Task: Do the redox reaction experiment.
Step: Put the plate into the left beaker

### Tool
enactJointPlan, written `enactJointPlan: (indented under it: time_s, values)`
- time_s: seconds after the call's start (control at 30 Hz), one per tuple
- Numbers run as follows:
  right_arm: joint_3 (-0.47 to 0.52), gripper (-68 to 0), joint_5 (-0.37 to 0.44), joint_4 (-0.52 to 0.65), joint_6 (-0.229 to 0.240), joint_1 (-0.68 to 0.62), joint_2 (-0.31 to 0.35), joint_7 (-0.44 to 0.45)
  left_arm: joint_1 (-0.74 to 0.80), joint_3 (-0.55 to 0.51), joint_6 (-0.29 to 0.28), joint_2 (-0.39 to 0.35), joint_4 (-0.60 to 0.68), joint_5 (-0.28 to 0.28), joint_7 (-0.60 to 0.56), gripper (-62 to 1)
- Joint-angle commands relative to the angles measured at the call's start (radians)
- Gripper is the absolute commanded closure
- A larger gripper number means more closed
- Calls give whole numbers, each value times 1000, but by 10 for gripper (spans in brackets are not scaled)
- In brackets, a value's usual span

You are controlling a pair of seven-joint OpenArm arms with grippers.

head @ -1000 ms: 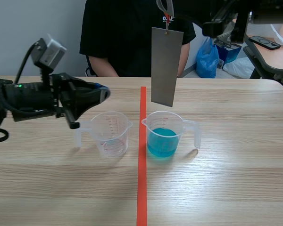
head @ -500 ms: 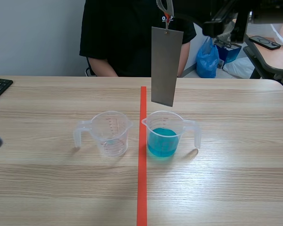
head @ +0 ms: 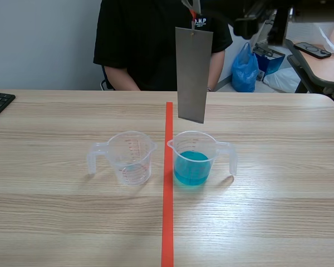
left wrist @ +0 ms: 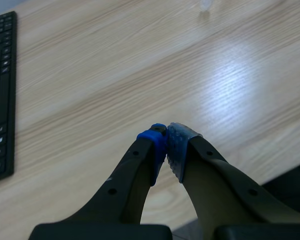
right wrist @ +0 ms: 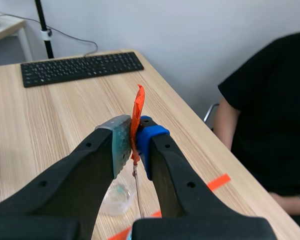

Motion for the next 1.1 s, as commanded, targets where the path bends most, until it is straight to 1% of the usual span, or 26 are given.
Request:
enactJointPlan:
  time_s: [0.0,0.13,0.23,0.33,0.43,0.53,0.6,0.77,0.93,1.07]
  values:
    - [-14,-15,7,6,0,42,-2,16,21,-21,29,29,21,29,-51,-32]
    - [-43,-15,4,5,0,72,-24,13,97,-63,83,104,67,142,-78,-32]
    - [-64,-15,-10,5,0,89,-45,11,138,-84,122,146,97,185,-98,-32]
    - [-90,-15,-43,5,0,106,-68,11,171,-91,153,169,126,198,-136,-32]
    - [-120,-15,-59,5,0,120,-92,12,193,-92,177,175,158,213,-162,-32]
    - [-148,-15,-95,3,0,133,-122,11,210,-92,180,174,187,213,-171,-32]
    - [-167,-15,-121,0,0,138,-142,12,216,-92,180,175,199,223,-173,-32]
    - [-208,-15,-172,-14,0,146,-190,12,216,-92,180,174,200,227,-171,-32]
    - [-248,-15,-199,-64,0,164,-230,12,215,-92,179,174,200,226,-176,-32]
    - [-269,-15,-203,-111,0,171,-253,16,216,-92,179,174,200,226,-175,-32]
